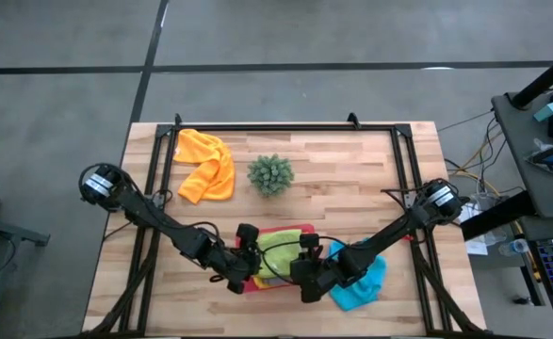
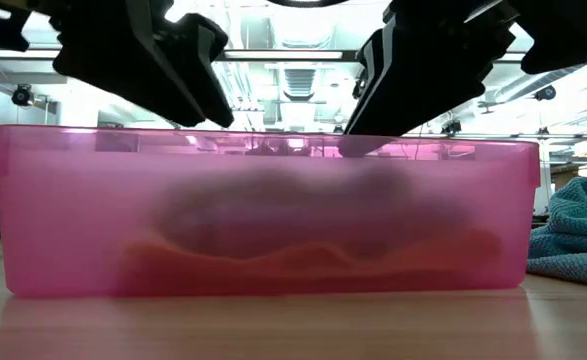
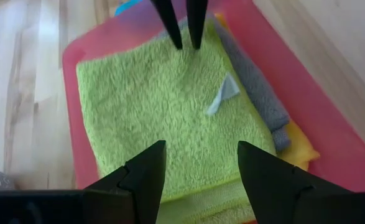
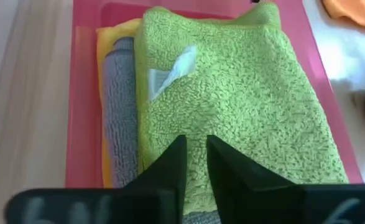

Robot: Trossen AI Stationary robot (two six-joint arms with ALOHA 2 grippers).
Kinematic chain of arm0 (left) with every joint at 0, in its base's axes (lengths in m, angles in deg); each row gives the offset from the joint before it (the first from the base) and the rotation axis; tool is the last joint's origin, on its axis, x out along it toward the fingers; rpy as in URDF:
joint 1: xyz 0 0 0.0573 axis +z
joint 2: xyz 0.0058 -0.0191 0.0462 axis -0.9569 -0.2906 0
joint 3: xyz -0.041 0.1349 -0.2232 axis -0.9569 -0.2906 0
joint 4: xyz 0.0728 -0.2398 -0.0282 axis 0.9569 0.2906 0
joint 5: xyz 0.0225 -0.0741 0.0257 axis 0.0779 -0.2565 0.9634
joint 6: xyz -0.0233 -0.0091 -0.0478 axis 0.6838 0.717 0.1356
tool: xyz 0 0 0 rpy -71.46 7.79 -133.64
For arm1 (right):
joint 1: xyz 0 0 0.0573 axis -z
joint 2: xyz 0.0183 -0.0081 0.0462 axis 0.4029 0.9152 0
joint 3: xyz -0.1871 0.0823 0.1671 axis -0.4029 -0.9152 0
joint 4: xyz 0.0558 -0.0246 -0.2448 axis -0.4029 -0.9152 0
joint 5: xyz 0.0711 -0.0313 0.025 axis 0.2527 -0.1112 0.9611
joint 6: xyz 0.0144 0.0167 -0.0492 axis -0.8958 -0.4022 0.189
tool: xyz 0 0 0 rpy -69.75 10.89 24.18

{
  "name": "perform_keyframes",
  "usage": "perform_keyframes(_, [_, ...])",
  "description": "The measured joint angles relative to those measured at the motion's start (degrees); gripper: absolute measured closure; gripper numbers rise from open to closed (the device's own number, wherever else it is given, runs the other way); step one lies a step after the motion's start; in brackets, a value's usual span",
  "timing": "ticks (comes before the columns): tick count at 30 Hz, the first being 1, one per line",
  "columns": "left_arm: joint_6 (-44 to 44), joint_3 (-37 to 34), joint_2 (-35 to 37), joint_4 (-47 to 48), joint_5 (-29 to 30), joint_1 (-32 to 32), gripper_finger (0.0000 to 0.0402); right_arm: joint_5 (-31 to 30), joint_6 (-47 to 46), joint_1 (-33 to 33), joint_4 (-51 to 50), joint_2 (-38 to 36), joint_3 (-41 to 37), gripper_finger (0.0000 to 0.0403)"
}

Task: Fold microfiber towels
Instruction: Put the green microfiber cloth into the pink bin, then fold the blue microfiber cloth

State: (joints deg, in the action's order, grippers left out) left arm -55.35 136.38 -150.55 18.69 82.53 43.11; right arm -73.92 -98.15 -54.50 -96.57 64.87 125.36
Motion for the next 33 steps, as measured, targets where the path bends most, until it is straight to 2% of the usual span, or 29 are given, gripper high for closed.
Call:
perform_keyframes(6, [1.5, -1.8, 0.0, -1.7, -0.1, 0.4, 0.0218, 2.8, 0.0, 0.0, -0.3, 0.0, 0.1, 0.0391])
perform_keyframes(17, [3.0, -9.1, 0.0, -15.3, -0.2, 1.5, 0.0218, 3.8, -2.0, 0.3, -0.2, 1.1, -0.1, 0.0394])
perform_keyframes(22, [3.0, -10.8, 0.0, -18.4, -0.3, 1.9, 0.0218, 4.4, -2.0, 0.7, -0.4, 1.0, -0.1, 0.0394])
perform_keyframes(29, [1.9, -10.3, 4.2, -18.1, 0.1, 1.9, 0.0218, 3.1, -2.0, 0.2, -3.7, -4.5, 1.0, 0.0394])
perform_keyframes(33, [-1.4, -9.8, 7.7, -18.0, 1.4, 1.9, 0.0218, 4.0, -8.6, -0.9, -10.9, -8.6, 1.4, 0.0394])
